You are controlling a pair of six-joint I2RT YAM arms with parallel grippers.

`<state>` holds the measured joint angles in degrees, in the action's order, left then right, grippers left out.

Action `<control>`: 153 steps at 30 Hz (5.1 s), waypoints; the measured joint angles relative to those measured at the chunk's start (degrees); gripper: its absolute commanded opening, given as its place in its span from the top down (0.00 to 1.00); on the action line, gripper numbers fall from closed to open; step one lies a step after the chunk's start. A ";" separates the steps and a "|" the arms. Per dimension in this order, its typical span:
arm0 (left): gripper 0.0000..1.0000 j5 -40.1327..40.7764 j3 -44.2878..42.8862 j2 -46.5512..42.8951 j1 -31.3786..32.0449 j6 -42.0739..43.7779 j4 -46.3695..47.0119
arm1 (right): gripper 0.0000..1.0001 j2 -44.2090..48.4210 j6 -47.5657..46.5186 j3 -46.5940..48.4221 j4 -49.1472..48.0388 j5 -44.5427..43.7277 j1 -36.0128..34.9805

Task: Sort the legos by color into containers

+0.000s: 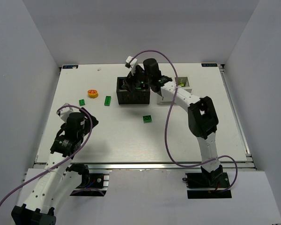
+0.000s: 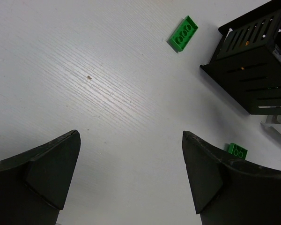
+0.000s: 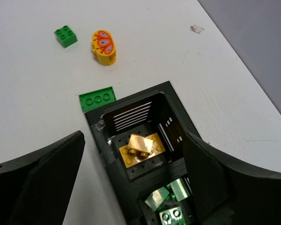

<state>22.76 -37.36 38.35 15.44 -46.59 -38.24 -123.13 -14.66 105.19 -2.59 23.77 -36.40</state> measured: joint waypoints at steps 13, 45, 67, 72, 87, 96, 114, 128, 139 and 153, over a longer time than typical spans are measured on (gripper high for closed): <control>0.02 -0.11 0.26 -0.04 0.00 -0.02 0.57 | 0.27 25.70 -12.39 -24.57 11.58 10.45 0.00; 0.02 -1.36 2.84 -3.78 0.00 -2.54 0.09 | 0.23 17.66 -38.60 -35.06 19.08 4.76 0.11; 0.02 -1.44 3.17 -0.92 0.00 -2.25 1.42 | 0.88 8.98 -50.14 -28.17 27.08 3.26 0.11; 0.02 -2.08 3.26 0.33 0.00 -1.92 2.60 | 0.96 11.19 -48.83 -28.15 27.71 4.11 0.11; 0.02 -3.56 4.94 0.74 0.00 -1.25 4.50 | 1.00 18.10 -21.00 -7.76 18.95 9.29 3.74; 0.02 -3.76 5.18 -0.17 0.00 -1.25 4.96 | 0.95 10.16 -7.93 -2.86 12.26 5.88 6.38; 0.02 -4.70 5.20 1.51 0.00 -0.81 6.67 | 0.26 2.75 -5.49 -2.56 10.12 0.59 6.40; 0.08 -15.82 5.05 12.94 -0.02 8.94 17.64 | 0.34 17.49 -10.49 -11.91 12.00 14.32 7.91; 0.07 -26.29 -0.20 26.14 -0.02 25.05 23.71 | 0.73 31.41 -12.55 -28.11 12.94 26.51 10.58; 0.08 -26.23 -2.58 39.26 -0.02 33.03 30.16 | 0.69 34.97 -7.02 -35.04 9.79 26.58 16.50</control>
<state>-3.46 -39.94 77.60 15.42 -13.56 -8.08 -88.16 -21.67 70.15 7.20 50.35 -19.90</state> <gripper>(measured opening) 0.925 0.311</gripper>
